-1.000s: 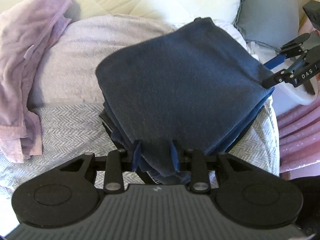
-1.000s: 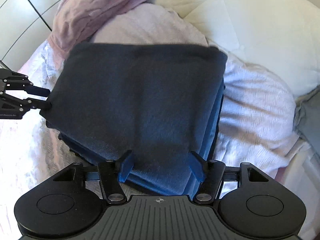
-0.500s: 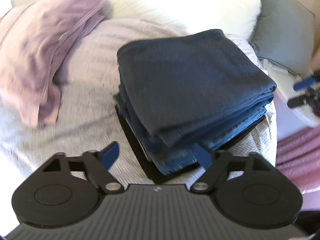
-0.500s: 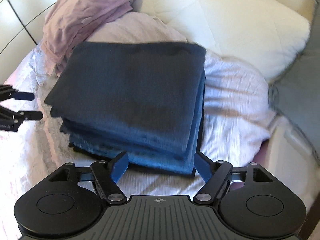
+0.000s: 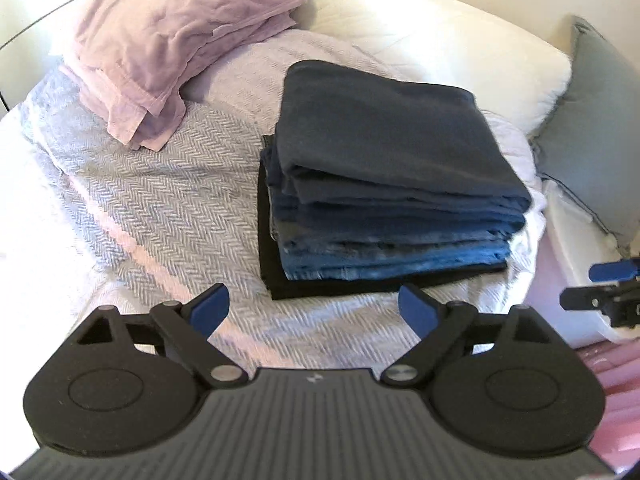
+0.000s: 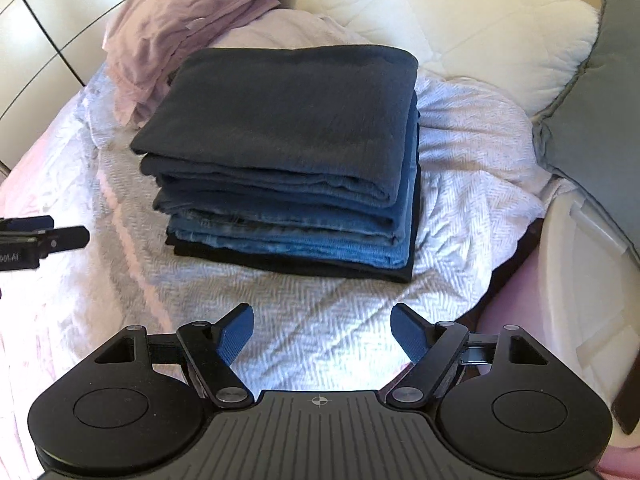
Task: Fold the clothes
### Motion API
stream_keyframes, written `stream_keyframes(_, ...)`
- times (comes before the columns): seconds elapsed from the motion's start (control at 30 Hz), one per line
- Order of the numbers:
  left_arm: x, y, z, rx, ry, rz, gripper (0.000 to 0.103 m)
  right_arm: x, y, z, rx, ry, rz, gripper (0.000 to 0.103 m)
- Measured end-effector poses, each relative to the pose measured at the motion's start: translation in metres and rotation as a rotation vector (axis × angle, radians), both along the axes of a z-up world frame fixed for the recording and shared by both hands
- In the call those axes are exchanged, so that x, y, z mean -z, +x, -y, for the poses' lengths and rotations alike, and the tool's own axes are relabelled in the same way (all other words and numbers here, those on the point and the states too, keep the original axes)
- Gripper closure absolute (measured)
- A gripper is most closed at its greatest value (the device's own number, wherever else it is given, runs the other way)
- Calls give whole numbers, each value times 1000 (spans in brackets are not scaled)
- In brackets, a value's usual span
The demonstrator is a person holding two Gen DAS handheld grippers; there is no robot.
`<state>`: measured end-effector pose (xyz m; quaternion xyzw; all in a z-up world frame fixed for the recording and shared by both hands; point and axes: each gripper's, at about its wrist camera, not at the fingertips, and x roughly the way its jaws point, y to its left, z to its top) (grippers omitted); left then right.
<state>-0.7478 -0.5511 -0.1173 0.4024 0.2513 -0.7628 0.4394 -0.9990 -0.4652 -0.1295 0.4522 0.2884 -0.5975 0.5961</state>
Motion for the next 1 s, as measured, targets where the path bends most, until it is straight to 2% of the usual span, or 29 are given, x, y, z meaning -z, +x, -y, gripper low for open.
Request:
stream_keyframes(0.07,-5,-1,-14,15,-2,6,12,-7,2,-10,9,-4,-10,24)
stream_keyframes(0.17,-10,-4,-34,12,-50,48,5,-18,3,-25,35,-13,-2,23)
stream_keyframes(0.23,-12,-3,-41,17,-38,31,2,-24,8,-33,55,-22,-4,16)
stream_keyframes(0.47,-16,11,-58,88,11,14,2,-45,45,-63,122,-64,-54,11)
stream_keyframes(0.57,-23,28,-71,95,-1,14,2,-57,68,-78,157,-84,-63,11)
stream_keyframes(0.63,-30,41,-79,113,0,-14,2,-65,85,-87,172,-97,-71,11)
stream_keyframes(0.7,-37,53,-87,152,-7,-38,2,-73,102,-96,189,-110,-83,11)
stream_keyframes(0.9,-52,72,-115,269,-66,-24,4,-91,137,-120,225,-132,-102,11)
stream_keyframes(1.0,-59,81,-122,224,-101,-43,4,-98,149,-127,226,-138,-119,11)
